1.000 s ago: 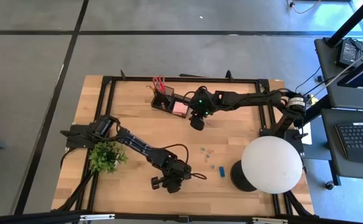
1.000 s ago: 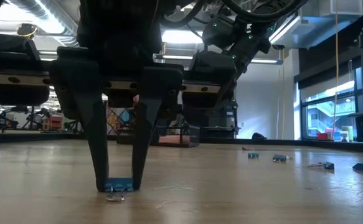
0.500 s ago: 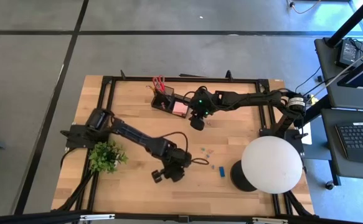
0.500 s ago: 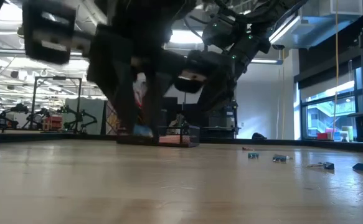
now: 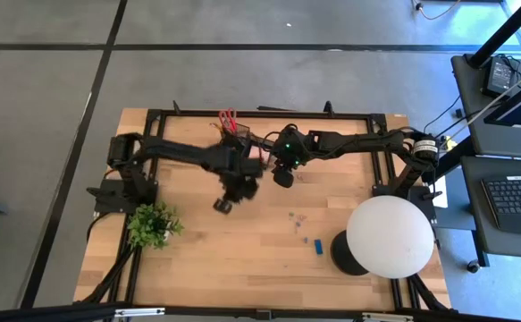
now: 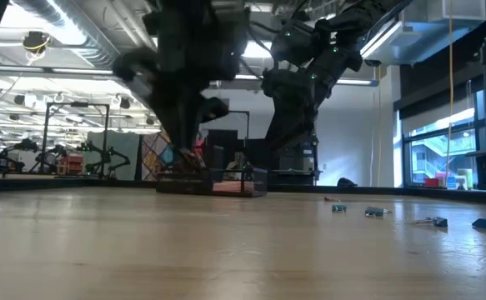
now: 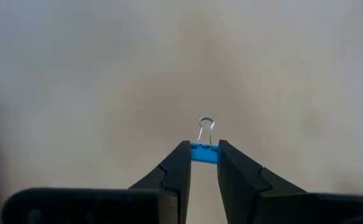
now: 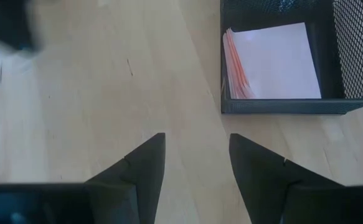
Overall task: Pick and place office supplies into organizer
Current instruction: Put the blue binder clip into the black desk organizer
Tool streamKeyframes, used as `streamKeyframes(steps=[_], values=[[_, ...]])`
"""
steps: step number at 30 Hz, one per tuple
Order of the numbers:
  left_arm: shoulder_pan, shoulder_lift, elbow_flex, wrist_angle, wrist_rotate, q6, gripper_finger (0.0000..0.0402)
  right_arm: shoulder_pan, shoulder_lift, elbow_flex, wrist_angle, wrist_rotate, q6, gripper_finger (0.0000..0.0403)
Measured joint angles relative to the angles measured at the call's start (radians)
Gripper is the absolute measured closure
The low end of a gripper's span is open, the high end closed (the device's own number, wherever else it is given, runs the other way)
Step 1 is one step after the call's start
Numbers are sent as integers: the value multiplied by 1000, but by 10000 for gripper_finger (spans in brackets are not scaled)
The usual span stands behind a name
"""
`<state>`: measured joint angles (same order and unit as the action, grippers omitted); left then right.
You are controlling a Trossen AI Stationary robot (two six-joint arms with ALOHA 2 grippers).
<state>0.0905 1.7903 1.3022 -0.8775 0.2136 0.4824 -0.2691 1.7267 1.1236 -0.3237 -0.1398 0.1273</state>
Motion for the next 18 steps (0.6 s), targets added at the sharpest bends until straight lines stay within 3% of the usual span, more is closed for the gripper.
streamKeyframes(steps=[7, 18], values=[[190, -61, -43, 23, -250, -2, 339, -1, 0, 0, 6, 4, 4, 221], [397, -58, -43, 90, -248, -79, 339, 0, 0, 0, 8, 3, 3, 221]])
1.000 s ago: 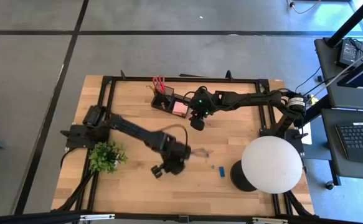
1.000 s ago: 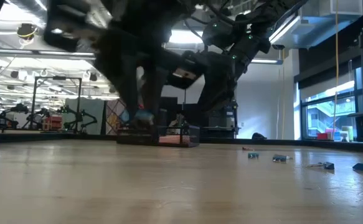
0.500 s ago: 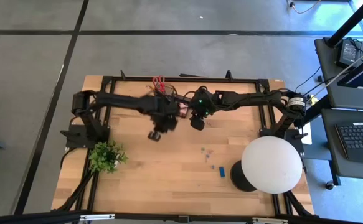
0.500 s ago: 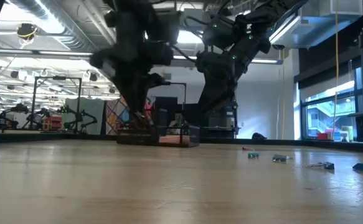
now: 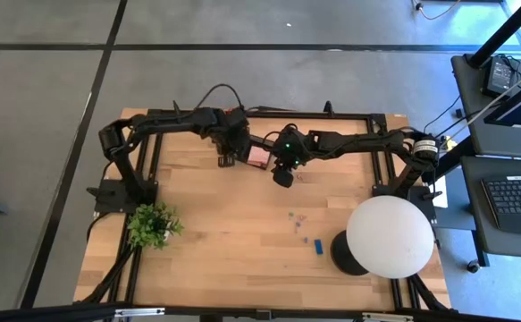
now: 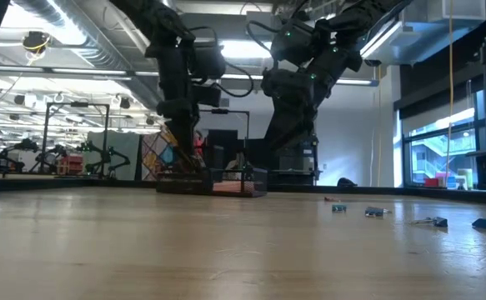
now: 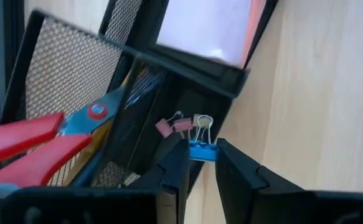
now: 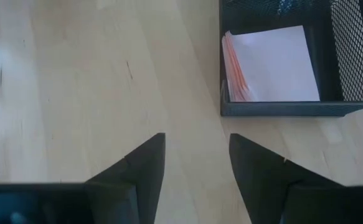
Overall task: Pick and place office supplies into organizer
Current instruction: Put the blue binder clip into the black desk organizer
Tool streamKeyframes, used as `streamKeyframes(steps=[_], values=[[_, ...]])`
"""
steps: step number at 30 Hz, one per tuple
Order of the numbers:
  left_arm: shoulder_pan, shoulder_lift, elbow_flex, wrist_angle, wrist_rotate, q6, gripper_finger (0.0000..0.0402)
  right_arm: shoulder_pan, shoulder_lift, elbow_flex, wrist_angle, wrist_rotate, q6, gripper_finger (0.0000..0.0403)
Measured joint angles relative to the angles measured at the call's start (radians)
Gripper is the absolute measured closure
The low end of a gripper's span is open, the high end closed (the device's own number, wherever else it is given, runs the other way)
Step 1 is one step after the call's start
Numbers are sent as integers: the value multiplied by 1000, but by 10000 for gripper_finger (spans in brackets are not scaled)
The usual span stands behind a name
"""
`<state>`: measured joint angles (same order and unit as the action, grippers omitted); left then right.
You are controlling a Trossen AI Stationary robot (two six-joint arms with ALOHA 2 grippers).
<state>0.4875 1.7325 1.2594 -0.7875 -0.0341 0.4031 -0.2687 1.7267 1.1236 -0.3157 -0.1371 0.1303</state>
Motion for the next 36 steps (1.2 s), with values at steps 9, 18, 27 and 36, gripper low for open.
streamKeyframes(steps=[9, 18, 27, 36], values=[[5, 0, 0, 30, -57, 11, 339, 0, 0, 0, 1, 23, -3, 221], [3, 0, 0, 29, -67, 11, 338, 0, 0, 0, 3, 24, -5, 221], [4, 0, 0, 29, -53, 3, 338, 0, 0, 0, 2, 25, -7, 221], [3, 1, 0, 29, -52, 3, 338, 0, 0, 0, 1, 25, -8, 221]])
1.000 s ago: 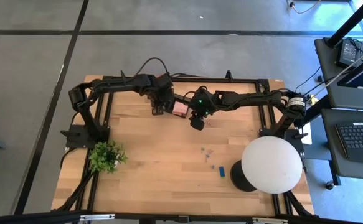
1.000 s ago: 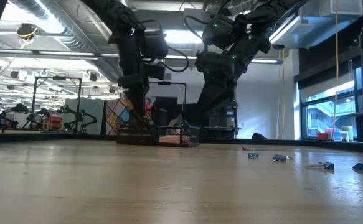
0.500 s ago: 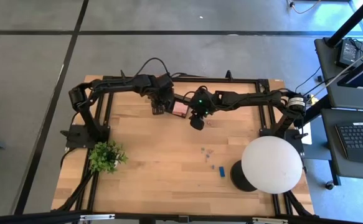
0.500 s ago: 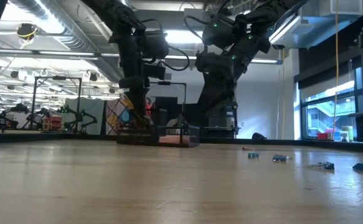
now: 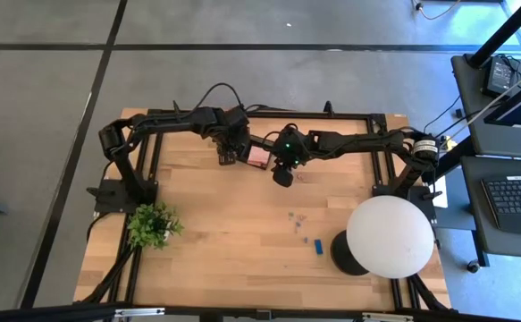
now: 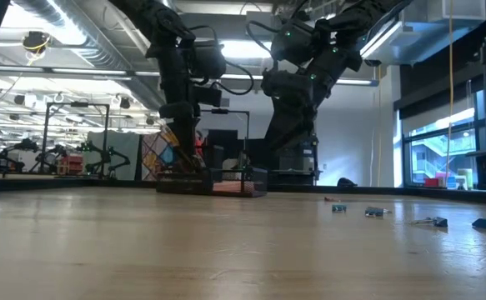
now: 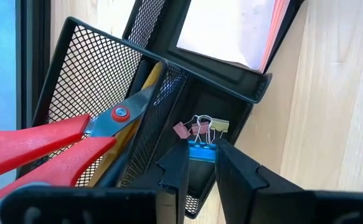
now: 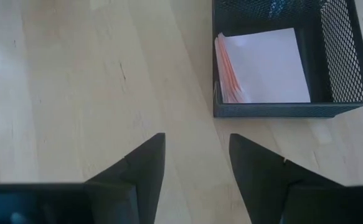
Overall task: Pick and place office supplies into organizer
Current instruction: Put the blue binder clip into the black desk organizer, then put the pink binder clip into the black desk organizer
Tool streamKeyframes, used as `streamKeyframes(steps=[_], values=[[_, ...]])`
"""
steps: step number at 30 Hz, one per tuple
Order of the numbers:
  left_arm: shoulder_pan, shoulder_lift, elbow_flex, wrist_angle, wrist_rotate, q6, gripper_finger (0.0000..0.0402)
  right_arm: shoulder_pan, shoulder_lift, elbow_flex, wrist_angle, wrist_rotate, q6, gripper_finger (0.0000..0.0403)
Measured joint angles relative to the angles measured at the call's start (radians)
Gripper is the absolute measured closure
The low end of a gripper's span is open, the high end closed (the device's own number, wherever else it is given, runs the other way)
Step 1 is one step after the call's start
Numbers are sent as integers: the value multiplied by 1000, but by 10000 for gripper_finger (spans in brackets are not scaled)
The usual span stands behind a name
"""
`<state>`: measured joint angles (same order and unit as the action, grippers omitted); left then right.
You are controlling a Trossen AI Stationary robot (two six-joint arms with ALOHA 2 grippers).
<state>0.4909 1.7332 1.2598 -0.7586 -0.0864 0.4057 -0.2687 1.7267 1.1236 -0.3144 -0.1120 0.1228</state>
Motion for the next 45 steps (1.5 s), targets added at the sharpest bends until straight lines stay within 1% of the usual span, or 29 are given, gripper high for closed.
streamKeyframes(steps=[4, 15, 20, 23, 25, 29, 32, 34, 40, 43, 45], values=[[0, 0, 0, 0, 0, 0, 335, 0, 0, 0, -2, 0, 0, 221], [0, 0, 1, 0, 0, -3, 300, 0, 0, 0, -1, 0, 1, 221], [0, 0, 1, -11, 2, -2, 295, 0, 0, 0, -4, 0, 4, 221], [0, -22, 1, -49, 20, -2, 296, 0, 0, 0, -29, 0, 5, 221], [0, -62, 1, -62, 80, -5, 297, 0, 0, 0, -56, 0, 28, 221], [10, -170, 1, -33, 252, -57, 296, 0, 0, 0, -123, 2, 71, 221], [22, -260, 2, 13, 331, -115, 293, 0, 0, 0, -188, 63, 136, 221], [28, -313, 2, 40, 360, -143, 293, 0, 0, 0, -237, 92, 184, 221], [29, -451, -10, 71, 370, -169, 292, 0, 0, 0, -303, 93, 262, 221], [29, -535, -95, 154, 401, -217, 292, 0, 0, 0, -323, 93, 293, 221], [28, -603, -192, 240, 411, -262, 290, 0, 0, 0, -340, 93, 297, 221]])
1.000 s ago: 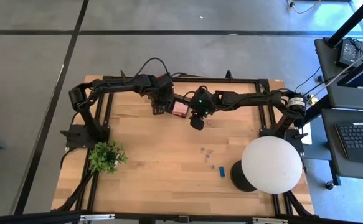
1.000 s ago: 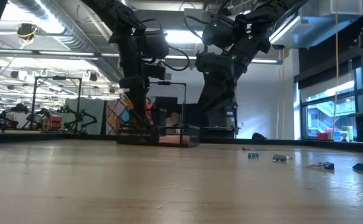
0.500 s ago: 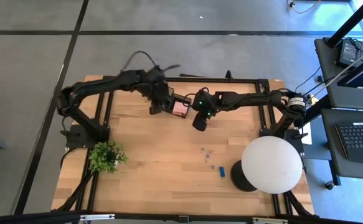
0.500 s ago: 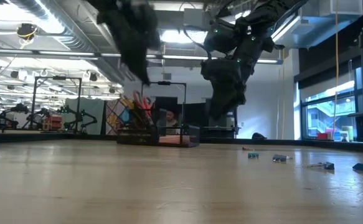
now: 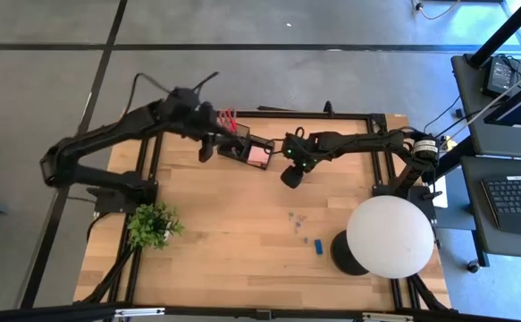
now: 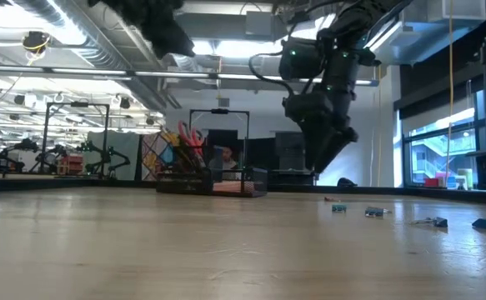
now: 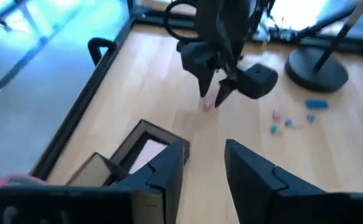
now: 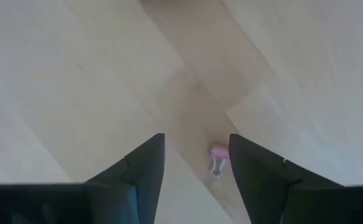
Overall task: Pick and place office supplies into organizer
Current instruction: Put the pink binder clip into the black desk organizer
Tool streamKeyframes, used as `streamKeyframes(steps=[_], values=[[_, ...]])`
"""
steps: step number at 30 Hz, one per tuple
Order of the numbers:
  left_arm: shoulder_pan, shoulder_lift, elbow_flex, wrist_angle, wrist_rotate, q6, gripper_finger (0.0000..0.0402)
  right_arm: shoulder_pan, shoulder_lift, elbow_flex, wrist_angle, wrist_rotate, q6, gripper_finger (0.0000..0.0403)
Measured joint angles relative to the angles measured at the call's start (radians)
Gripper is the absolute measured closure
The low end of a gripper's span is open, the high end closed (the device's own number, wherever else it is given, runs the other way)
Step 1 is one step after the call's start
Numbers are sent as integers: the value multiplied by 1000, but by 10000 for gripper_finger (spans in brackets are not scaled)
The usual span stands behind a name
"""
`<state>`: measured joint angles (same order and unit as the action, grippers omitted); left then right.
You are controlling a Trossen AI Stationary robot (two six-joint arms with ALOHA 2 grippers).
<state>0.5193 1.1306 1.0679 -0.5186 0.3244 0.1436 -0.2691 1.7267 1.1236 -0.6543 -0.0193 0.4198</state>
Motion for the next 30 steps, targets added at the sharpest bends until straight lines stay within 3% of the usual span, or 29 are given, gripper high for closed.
streamKeyframes(steps=[7, 12, 18, 30], values=[[-40, -225, -346, 436, 0, -168, 278, 0, 0, 0, -43, 0, -2, 221], [-68, -309, -489, 600, -8, -216, 272, 0, 0, 0, -57, 0, -2, 221], [-94, -324, -560, 667, -9, -240, 272, 2, 0, 0, -61, 0, 21, 221], [-135, -314, -571, 673, -17, -237, 274, 77, 0, 0, -183, 0, 5, 221]])
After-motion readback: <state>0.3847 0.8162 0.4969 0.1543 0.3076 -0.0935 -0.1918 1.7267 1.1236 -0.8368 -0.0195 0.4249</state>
